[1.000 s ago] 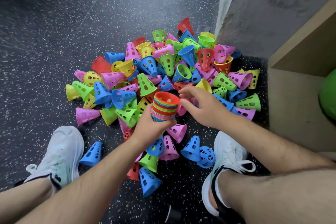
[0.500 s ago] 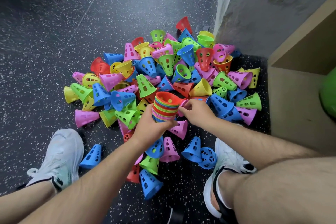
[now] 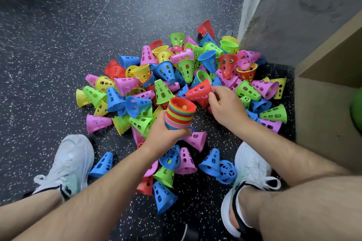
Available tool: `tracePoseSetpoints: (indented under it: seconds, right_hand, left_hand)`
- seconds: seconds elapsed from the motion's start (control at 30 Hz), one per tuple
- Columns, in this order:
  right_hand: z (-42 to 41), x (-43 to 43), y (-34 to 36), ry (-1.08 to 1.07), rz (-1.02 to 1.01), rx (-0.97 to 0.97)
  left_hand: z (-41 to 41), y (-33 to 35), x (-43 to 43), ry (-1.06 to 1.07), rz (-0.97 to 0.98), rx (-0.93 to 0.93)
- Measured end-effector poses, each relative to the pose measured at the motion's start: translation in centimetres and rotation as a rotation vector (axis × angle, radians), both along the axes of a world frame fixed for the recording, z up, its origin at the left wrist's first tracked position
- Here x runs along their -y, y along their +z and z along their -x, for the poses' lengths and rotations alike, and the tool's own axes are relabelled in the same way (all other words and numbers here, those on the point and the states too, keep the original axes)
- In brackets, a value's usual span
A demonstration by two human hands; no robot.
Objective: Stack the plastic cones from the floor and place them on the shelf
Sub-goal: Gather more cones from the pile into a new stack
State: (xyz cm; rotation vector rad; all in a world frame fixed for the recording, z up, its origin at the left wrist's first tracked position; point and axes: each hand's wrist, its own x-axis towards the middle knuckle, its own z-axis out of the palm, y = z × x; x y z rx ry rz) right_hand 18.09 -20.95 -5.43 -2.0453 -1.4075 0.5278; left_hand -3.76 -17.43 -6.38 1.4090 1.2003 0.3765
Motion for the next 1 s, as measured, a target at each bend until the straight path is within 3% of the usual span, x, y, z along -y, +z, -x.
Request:
tracePoseSetpoints:
  seconds: [0.13,0.3,0.43,0.53,0.6,0.67,0.83,1.0]
  right_hand:
    - [-1.3,-0.1,1.2,0.086,-0.239,0.136]
    - [-0.9,0.2,1.2,0.366,-0.318,0.197]
    - [0.3,1.8,0.7,0.479,-0.138,0.014]
    - [0.7,2.5,0.2,0.244,-0.062,-0.238]
    - [0.7,2.7,-0.4,0.047,0.012,-0.222]
    - [0.7,3.0,-1.5,-0.038,0.220,-0.133]
    - [2.0,3.5,-4.2,-0.025,0.608,-0.148]
    - [3.0,3.3,-4.5,-0.058,0.698,-0.236]
  left_hand:
    - [-0.1,0.0,0.3,-0.011,-0.001,-0.034]
    - [-0.6,0.0,0.2,-0.029,-0.008,-0.046]
    - [-0.9,-0.2,0.2,-0.033,-0.017,-0.046]
    - [-0.8,-0.2,0.3,-0.017,-0.006,-0.053]
    - [-0.7,-0.3,0.3,-0.025,0.002,-0.050]
    - [-0.7,-0.2,0.3,-0.038,0.006,-0.050]
    - [-0.9,0.0,0.8,-0.051,-0.016,-0.046]
    - [-0.8,0.0,1.0,-0.060,-0.009,-0.043]
